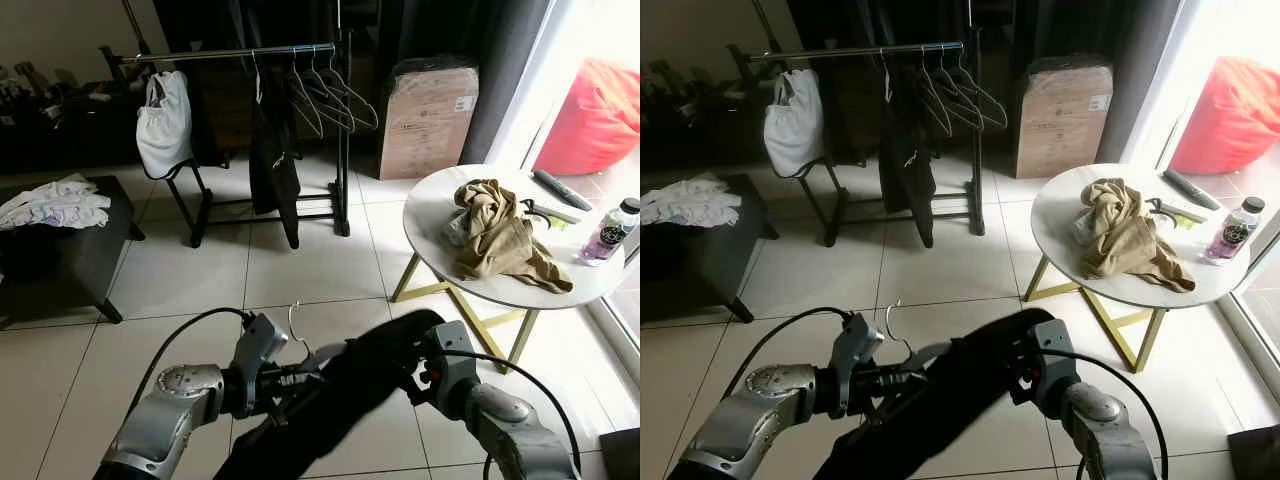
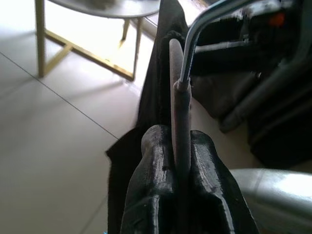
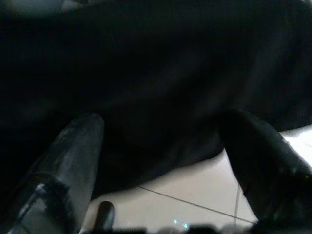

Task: Hang hanger

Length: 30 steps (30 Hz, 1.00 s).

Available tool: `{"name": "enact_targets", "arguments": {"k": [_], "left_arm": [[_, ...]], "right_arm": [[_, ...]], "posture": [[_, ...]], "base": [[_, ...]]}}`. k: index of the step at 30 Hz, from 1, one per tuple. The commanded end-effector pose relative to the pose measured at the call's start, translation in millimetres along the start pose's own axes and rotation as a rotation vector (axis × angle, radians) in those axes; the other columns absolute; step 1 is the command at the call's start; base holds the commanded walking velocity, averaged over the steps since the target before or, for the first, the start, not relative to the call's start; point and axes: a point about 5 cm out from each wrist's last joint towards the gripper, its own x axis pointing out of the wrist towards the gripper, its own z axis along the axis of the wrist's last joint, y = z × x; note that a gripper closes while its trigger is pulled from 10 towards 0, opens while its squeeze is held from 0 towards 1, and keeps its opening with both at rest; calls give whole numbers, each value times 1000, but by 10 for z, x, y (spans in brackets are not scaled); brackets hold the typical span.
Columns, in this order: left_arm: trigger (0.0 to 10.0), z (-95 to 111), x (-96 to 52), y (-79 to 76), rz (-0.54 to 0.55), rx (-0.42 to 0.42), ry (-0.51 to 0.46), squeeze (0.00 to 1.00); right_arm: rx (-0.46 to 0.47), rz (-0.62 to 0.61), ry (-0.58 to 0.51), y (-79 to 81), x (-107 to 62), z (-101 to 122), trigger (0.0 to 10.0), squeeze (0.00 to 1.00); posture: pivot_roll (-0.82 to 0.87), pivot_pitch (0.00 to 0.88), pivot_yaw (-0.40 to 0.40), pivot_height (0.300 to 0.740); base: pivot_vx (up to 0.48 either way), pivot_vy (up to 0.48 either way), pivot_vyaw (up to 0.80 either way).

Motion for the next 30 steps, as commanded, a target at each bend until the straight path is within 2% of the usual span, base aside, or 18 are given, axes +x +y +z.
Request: {"name": "enact_targets", "arguments": {"k": [1, 2, 9, 13, 15, 16, 17, 18, 23, 28, 30], "left_arm": [[10000, -25, -42, -3, -6, -20, 14, 0], [10000, -37, -42, 1, -1, -26, 29, 0], [10000, -23, -31, 7, 6, -32, 52, 0], [10000, -14, -19, 25, 25, -34, 56, 0], [10000, -9, -9, 21, 27, -34, 58, 0], [10000, -6, -6, 18, 27, -34, 58, 0], [10000, -2, 0, 13, 28, -32, 58, 0], [10000, -1, 2, 11, 28, -31, 58, 0], [10000, 6, 21, 37, 63, -23, 62, 0], [10000, 47, 54, 58, 108, -20, 70, 0], [10000, 83, 85, 47, 145, -43, 73, 0]], "right_arm": [[22, 35, 29, 96, -44, 3, 10000, 239], [27, 42, 49, 143, -100, 9, 10000, 1000], [52, -7, 144, 148, -237, -67, 10000, 1000], [104, -62, 183, 111, -270, -106, 10000, 1000], [176, -74, 181, 130, -253, -94, 10000, 973], [204, -69, 182, 149, -246, -85, 10000, 776], [231, -55, 188, 184, -231, -76, 10000, 82], [250, -48, 184, 202, -226, -67, 10000, 0], [322, 23, 172, 313, -206, 5, 10000, 0], [284, 43, 186, 340, -220, 38, 10000, 0], [254, 65, 188, 371, -235, 73, 10000, 0]], "posture": [[-127, 127, 43, 740], [-131, 122, 46, 740], [-135, 112, 51, 740], [-137, 103, 52, 740], [-134, 97, 52, 740], [-134, 97, 52, 740], [-132, 94, 52, 740], [-131, 92, 52, 740], [-129, 91, 50, 740], [-130, 103, 51, 740], [-130, 111, 50, 740]], "base": [[0, 0, 0], [0, 0, 0], [0, 0, 0], [0, 0, 0], [0, 0, 0], [0, 0, 0], [0, 0, 0], [0, 0, 0], [0, 0, 0], [0, 0, 0], [0, 0, 0]]}}
